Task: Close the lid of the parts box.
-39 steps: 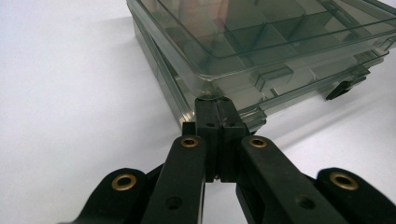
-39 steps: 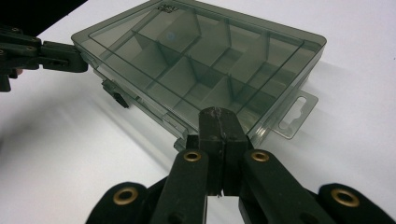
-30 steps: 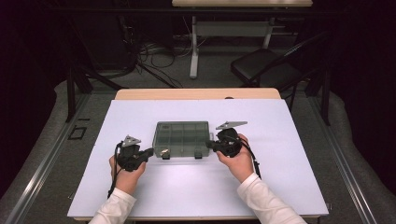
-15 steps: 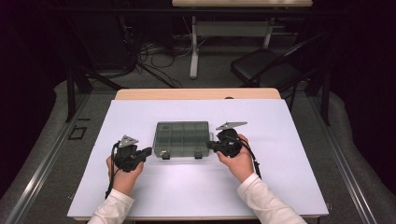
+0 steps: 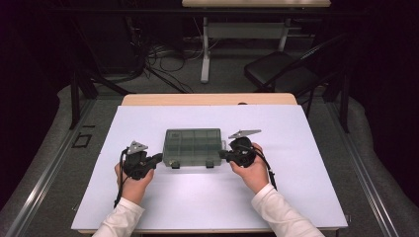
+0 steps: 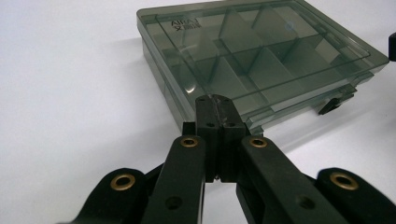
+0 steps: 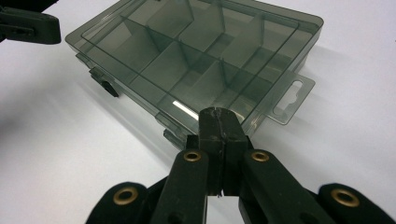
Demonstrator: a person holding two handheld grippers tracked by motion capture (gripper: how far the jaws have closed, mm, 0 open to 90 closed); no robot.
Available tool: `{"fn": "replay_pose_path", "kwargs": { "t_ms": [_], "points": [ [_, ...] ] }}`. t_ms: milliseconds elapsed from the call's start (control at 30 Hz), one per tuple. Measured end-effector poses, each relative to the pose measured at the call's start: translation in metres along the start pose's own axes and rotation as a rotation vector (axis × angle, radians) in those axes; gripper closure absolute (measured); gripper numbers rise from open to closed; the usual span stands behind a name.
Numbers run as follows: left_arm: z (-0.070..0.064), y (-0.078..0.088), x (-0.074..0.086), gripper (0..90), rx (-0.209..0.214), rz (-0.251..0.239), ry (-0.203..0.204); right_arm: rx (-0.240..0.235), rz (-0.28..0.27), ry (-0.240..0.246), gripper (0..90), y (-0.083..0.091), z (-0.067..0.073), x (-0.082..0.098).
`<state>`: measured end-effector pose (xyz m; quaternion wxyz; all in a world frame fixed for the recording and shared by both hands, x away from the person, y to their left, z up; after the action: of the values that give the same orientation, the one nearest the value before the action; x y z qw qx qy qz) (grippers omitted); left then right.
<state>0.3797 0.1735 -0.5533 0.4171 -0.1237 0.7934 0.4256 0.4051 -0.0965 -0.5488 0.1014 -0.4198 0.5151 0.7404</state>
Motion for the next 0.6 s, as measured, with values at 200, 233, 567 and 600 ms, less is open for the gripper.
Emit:
{"fn": "replay_pose_path", "kwargs": {
  "t_ms": [200, 233, 567, 600],
  "points": [
    [0.0007, -0.0032, -0.0018, 89.9, 0.005, -0.004, 0.002, 0.000, 0.006, -0.007, 90.0, -0.0015, -0.0017, 0.0019],
    [0.0008, -0.0035, -0.0018, 89.9, 0.006, -0.003, 0.001, 0.001, 0.005, -0.008, 90.0, -0.0019, -0.0019, 0.0021],
    [0.0008, -0.0037, -0.0031, 89.9, -0.007, -0.018, 0.000, 0.007, 0.003, 0.004, 90.0, -0.0042, -0.0008, 0.0024],
    [0.0008, -0.0041, -0.0033, 89.9, -0.010, -0.019, -0.002, 0.008, 0.005, 0.005, 90.0, -0.0045, -0.0006, 0.0024]
  ]
}}
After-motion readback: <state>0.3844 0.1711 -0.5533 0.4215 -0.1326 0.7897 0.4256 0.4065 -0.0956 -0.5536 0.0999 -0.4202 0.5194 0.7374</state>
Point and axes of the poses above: each handheld gripper's, and its own axes: y roughly backward along the jaws, x roughly out of its underside, z roughly to its left, the point moved 6 cm from there along -y, roughly forward along the jaws, and after that the axes turned 10 degrees about x, right-handed, at the moved point
